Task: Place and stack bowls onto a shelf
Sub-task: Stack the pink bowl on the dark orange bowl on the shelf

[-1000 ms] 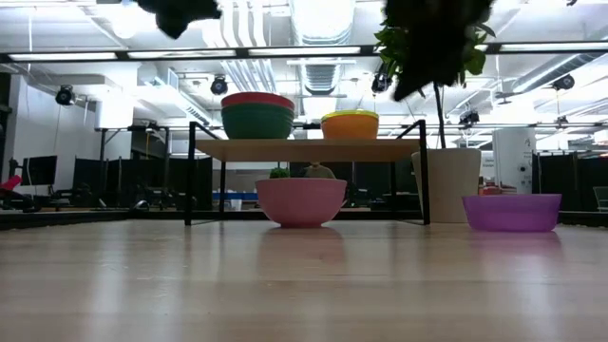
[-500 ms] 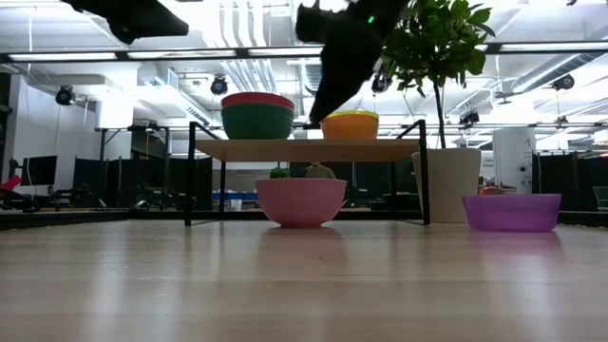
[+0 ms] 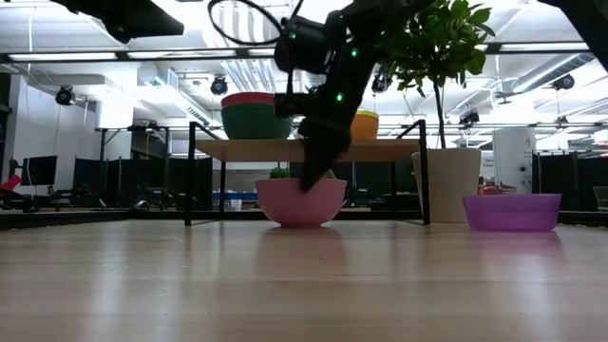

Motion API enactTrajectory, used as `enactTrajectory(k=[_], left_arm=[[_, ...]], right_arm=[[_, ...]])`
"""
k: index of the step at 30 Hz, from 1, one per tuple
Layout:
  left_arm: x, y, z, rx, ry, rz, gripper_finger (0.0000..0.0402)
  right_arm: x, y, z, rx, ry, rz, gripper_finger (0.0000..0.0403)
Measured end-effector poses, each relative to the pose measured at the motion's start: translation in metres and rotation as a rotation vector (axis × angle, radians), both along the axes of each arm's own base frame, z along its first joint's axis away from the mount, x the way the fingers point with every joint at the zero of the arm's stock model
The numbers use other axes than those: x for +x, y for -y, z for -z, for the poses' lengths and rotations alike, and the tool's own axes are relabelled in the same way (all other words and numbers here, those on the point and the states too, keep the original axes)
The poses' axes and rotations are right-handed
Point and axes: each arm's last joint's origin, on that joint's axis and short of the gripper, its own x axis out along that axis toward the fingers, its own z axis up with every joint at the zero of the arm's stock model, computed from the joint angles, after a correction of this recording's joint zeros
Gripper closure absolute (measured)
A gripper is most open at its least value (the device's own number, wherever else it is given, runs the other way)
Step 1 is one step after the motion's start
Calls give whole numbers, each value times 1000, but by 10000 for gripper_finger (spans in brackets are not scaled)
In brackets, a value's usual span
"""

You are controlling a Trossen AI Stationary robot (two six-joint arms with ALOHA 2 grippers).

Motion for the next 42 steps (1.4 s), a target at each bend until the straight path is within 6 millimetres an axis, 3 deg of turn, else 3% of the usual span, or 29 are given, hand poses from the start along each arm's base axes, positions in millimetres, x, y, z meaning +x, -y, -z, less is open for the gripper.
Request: enactTrajectory(k=[5, 12, 20, 26, 32, 37, 42], left_arm=[[0, 0, 0, 5, -2, 1, 318], [0, 0, 0, 11, -4, 2, 318], [0, 0, 0, 18, -6, 3, 318], [0, 0, 0, 18, -6, 3, 318], [0, 0, 0, 21, -9, 4, 318], [0, 0, 0, 25, -11, 5, 318], [0, 0, 0, 27, -12, 5, 318]], right_arm=[[2, 0, 5, -2, -9, 0, 260], [2, 0, 5, -1, -8, -2, 379], [4, -16, -11, 63, 38, -64, 393], [13, -43, -45, 220, 150, -251, 394], [23, -65, -96, 138, 285, -424, 394], [25, -64, -140, -7, 373, -497, 394], [23, -48, -172, -234, 402, -470, 394]])
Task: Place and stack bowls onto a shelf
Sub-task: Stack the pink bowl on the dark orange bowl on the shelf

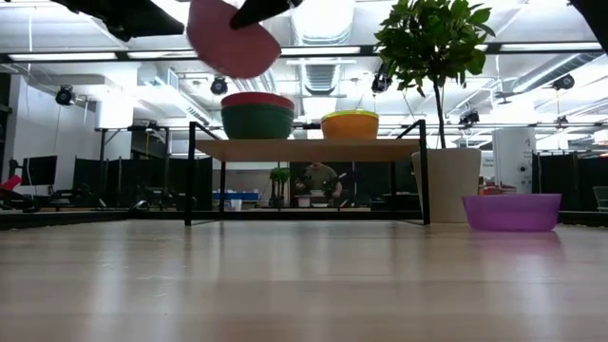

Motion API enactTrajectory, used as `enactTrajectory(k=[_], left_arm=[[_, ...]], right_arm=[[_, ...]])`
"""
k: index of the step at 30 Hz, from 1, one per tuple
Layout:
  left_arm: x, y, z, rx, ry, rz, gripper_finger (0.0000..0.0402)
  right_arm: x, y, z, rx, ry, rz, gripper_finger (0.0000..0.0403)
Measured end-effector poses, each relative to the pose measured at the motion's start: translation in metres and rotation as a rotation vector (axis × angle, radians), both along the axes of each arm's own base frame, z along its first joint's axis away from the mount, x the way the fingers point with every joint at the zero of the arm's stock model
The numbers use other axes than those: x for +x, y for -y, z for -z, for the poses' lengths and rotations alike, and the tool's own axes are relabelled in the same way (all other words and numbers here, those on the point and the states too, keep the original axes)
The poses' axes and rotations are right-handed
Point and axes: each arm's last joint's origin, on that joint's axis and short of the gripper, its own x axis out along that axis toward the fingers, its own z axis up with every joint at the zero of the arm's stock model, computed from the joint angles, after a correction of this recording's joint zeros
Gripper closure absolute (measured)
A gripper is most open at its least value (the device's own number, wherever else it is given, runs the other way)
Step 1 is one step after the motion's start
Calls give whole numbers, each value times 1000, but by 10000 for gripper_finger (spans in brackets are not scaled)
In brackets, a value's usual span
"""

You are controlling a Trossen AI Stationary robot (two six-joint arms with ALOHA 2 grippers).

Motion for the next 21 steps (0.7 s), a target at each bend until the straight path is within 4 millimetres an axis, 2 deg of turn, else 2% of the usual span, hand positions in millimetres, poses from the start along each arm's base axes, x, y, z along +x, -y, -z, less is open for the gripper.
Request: enactTrajectory(k=[8, 15, 21], left_arm=[[0, 0, 0, 12, -5, 2, 318], [0, 0, 0, 14, -6, 2, 318], [0, 0, 0, 17, -8, 3, 318]], right_arm=[[-8, 55, -23, -86, 48, 112, 394], [-17, 104, -23, -38, 50, 187, 394], [-23, 126, -22, 26, 61, 213, 394]])
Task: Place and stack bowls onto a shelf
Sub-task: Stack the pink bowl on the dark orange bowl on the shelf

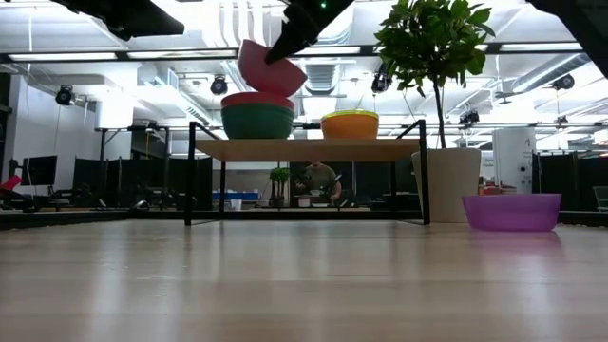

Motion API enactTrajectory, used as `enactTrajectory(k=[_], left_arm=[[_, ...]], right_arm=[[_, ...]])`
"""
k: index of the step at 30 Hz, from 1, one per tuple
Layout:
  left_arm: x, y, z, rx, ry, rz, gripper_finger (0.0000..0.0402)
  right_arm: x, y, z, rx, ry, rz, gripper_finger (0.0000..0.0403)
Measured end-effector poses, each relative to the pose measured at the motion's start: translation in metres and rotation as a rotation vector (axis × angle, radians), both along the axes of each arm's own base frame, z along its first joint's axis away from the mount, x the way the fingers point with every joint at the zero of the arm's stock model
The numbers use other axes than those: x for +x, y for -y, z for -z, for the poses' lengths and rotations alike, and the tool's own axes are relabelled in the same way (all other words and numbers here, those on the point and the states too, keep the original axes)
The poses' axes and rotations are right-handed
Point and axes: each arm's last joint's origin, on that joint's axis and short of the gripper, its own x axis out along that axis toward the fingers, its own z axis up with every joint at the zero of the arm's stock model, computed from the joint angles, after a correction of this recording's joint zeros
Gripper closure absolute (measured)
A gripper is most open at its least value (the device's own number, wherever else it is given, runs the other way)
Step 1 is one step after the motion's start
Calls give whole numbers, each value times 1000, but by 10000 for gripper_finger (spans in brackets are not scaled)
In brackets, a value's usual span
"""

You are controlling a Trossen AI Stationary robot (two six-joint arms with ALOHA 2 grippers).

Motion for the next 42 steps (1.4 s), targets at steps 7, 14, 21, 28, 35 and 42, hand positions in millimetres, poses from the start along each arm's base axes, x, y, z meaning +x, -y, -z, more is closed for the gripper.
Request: enactTrajectory(k=[7, 14, 21, 28, 35, 42], left_arm=[[0, 0, 0, 0, 0, 0, 318], [0, 0, 0, 0, 0, -1, 318], [0, 0, 0, 0, 0, -1, 318], [0, 0, 0, 0, -1, -1, 318], [0, 0, 0, 0, -1, -2, 318], [0, 0, 0, 0, -1, -2, 318]], right_arm=[[4, 3, 5, 14, 1, -31, 394], [16, 10, 23, 12, -21, -7, 372], [19, 14, 25, 16, 1, 13, 316], [18, 14, 21, 34, 25, 25, 288], [23, 14, 18, 152, 143, -15, 315], [32, 18, 43, 165, 183, -3, 388]])
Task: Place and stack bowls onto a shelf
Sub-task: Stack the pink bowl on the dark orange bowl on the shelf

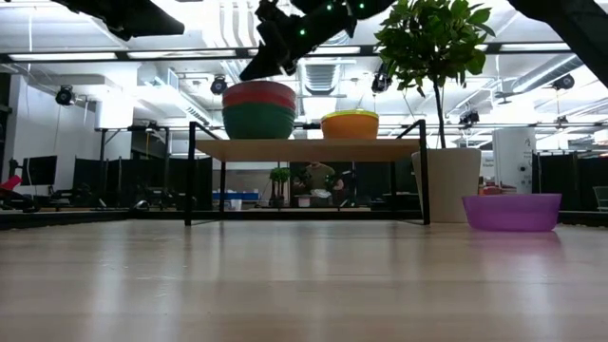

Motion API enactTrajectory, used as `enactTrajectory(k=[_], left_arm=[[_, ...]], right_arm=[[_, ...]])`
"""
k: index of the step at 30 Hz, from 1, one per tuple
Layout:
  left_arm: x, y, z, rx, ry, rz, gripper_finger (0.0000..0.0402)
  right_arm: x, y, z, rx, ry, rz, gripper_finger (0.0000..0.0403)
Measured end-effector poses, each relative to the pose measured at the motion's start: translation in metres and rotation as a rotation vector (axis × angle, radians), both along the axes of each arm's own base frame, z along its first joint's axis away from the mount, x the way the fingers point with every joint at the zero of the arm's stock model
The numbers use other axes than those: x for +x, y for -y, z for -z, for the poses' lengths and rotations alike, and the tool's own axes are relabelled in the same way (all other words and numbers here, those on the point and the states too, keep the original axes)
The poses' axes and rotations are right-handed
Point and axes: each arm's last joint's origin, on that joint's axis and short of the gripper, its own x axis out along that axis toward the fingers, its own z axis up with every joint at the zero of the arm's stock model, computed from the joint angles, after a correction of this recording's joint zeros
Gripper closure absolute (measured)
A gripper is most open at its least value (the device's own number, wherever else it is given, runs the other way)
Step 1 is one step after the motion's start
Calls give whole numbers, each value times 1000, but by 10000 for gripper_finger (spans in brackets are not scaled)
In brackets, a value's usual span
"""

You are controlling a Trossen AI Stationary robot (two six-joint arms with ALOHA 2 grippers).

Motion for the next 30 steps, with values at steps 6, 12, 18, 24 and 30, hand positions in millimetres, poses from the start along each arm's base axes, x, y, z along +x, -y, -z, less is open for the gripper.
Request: enactTrajectory(k=[6, 12, 18, 24, 30], left_arm=[[0, 0, 0, 0, 0, 0, 318], [0, 0, 0, 0, 0, 0, 318], [0, 0, 0, -4, 0, 0, 318], [3, 0, 0, -19, 14, -2, 318], [9, 0, -4, -24, 59, -2, 318]], right_arm=[[3, 1, 13, 17, 30, 11, 391], [-2, -5, 1, 25, 54, 9, 391], [-23, -39, -18, 1, 72, -57, 391], [-57, -65, -14, -13, 143, -37, 391], [-86, -54, 4, -19, 322, 245, 393]])
